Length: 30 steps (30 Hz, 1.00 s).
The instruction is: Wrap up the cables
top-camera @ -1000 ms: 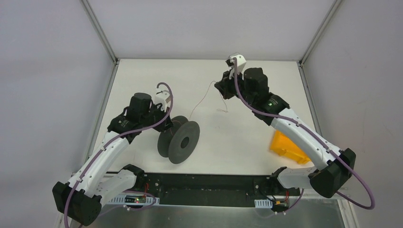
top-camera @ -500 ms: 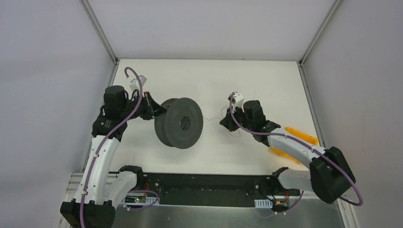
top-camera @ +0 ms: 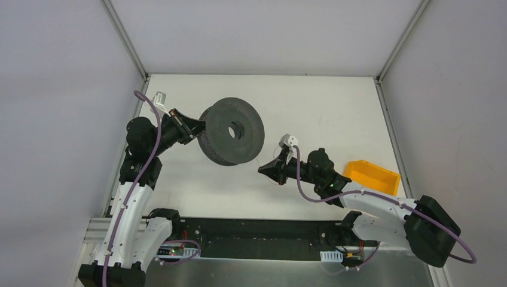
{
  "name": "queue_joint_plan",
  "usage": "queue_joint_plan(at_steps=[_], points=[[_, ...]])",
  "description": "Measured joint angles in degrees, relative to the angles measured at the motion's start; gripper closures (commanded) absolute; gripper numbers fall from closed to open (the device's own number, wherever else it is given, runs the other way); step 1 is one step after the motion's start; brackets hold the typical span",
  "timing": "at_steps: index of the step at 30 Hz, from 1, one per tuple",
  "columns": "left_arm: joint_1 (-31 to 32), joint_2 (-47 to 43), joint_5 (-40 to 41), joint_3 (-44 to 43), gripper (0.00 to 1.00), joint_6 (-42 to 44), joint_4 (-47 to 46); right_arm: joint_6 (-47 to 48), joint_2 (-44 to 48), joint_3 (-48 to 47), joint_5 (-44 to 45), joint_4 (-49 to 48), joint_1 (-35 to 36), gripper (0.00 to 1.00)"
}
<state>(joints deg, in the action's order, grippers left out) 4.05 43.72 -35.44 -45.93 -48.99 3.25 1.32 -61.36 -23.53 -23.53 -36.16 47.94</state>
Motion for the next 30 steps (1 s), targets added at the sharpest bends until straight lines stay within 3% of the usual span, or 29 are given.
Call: queue_joint_plan(at_steps=[5, 15, 25, 30], points=[[0.0, -0.74, 1.95, 0.76, 1.0, -4.5, -2.99, 0.81, -1.84, 0.0, 1.84, -4.2, 3.65, 0.88], [0.0, -2.29, 3.13, 0.76, 1.0, -7.21, -4.28, 1.66, -13.2, 1.49, 4.2, -13.97, 3.91, 0.68], [0.0, -3.34, 4.96, 0.76, 1.0, -6.97, -3.34, 0.92, -26.45, 3.63, 7.67, -27.02, 5.14, 0.72], [0.0, -3.52, 7.43, 0.74, 1.0, -6.43, -3.21, -1.27, -29.94, 6.62, 12.22, -32.65, 7.26, 0.86]])
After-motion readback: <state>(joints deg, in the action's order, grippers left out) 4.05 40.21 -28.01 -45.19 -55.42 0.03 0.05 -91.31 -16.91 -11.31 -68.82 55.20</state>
